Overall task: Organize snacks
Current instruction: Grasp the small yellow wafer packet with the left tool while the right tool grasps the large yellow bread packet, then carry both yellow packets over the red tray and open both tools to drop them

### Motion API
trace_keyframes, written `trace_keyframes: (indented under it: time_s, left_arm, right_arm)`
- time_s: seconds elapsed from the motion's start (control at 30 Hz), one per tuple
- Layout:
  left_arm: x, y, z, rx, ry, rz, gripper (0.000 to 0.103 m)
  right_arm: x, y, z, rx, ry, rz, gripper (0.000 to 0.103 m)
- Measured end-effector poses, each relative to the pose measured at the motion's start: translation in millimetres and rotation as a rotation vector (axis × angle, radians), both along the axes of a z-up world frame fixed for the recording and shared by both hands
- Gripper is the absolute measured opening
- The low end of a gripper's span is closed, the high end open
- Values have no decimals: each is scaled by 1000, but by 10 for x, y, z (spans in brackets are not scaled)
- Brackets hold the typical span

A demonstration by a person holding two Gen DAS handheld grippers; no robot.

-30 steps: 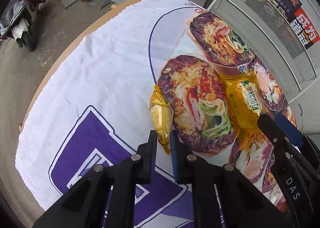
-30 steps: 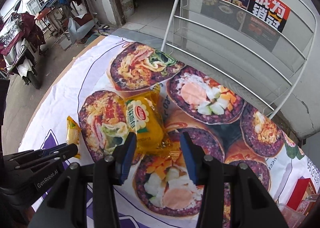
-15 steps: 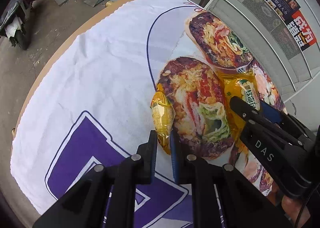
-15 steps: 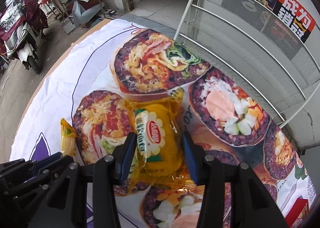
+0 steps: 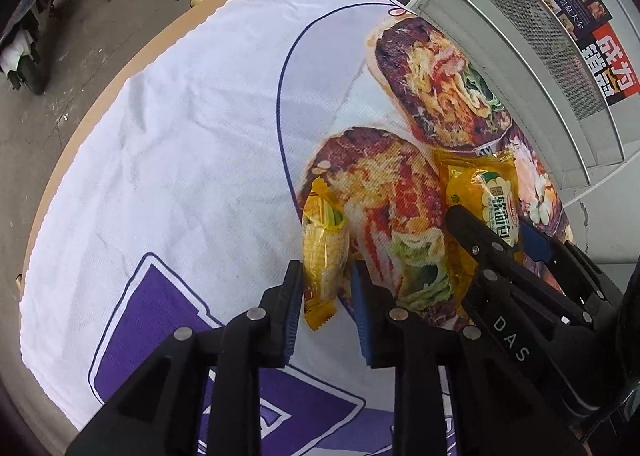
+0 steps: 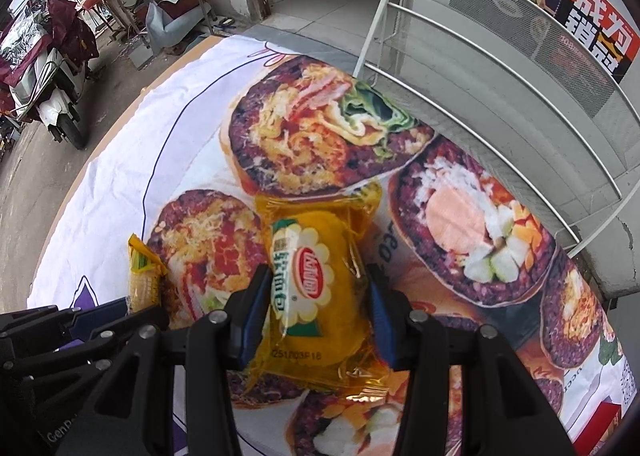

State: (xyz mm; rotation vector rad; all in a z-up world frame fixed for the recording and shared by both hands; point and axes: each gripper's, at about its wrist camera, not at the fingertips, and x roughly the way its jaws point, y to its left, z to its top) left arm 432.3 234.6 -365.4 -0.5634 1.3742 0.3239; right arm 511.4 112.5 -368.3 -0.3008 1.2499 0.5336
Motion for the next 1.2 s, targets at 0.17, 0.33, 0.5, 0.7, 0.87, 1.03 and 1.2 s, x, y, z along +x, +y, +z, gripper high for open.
trace_keyframes:
  time_s: [0.17, 0.33, 0.5, 0.7, 0.87, 1.03, 1.2]
  left_arm:
    - [42, 19, 10, 27, -20, -13, 17]
    - [-40, -9, 108, 62, -42, -46, 17]
    - [-185, -231, 312, 101, -53, -114, 17]
    - [-586, -659, 675, 140, -96, -185, 17]
    - [-1015, -1206, 917, 151, -124, -217, 17]
    - [-1492, -1907, 1082, 153, -153, -270, 17]
    - [-1869, -2812, 1147, 135, -191, -369, 17]
  right_arm:
    - [-44, -58, 39, 37, -7, -42, 34]
    - [-241, -148, 162, 56, -30, -77, 32]
    - [-549, -373, 420, 73, -50, -149, 32]
    - [-1115, -907, 827, 86, -93, -227, 32]
    - [-1682, -1499, 1101, 99, -107, -255, 32]
    - [-2261, -2223, 1286, 99, -114, -295, 32]
    - [-2739, -3164, 1327, 60, -134, -368, 32]
